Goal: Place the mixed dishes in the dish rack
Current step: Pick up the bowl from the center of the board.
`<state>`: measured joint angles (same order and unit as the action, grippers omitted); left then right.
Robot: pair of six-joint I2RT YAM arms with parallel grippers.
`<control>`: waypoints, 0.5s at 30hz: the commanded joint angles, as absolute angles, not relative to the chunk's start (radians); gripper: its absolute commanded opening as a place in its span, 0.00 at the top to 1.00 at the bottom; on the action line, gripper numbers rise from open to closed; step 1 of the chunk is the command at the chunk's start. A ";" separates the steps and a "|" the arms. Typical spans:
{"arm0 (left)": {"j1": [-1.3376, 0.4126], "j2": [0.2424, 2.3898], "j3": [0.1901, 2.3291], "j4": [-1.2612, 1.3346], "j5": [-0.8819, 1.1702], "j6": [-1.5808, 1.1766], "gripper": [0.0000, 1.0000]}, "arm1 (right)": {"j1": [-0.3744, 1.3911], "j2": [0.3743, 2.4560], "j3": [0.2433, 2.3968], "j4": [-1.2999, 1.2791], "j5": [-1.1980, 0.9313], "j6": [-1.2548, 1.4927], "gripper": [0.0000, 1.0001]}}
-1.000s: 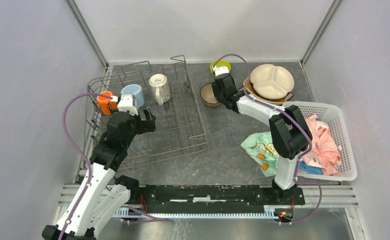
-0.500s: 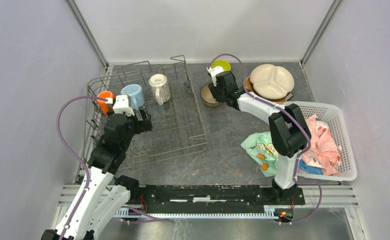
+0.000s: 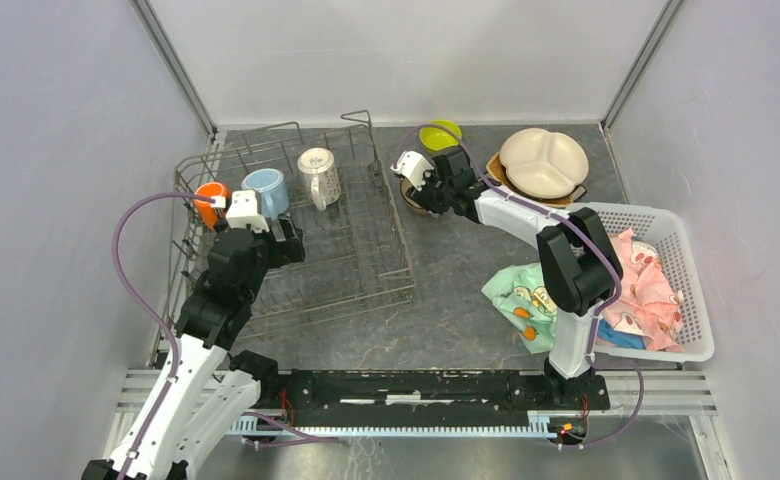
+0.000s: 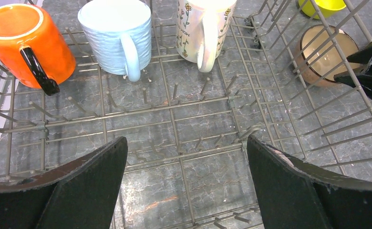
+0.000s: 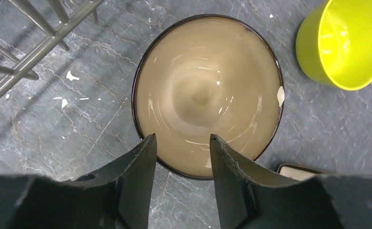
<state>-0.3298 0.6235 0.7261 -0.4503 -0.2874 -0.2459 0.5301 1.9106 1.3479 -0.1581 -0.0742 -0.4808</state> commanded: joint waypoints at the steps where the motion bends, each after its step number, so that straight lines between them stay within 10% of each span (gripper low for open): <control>1: -0.334 0.616 0.732 -0.420 -0.305 -0.198 0.00 | 0.532 1.895 1.356 -0.202 -0.137 -0.579 0.49; 15: -0.334 0.603 0.727 -0.417 -0.316 -0.197 0.00 | 0.512 1.876 1.391 -0.197 -0.045 -0.552 0.55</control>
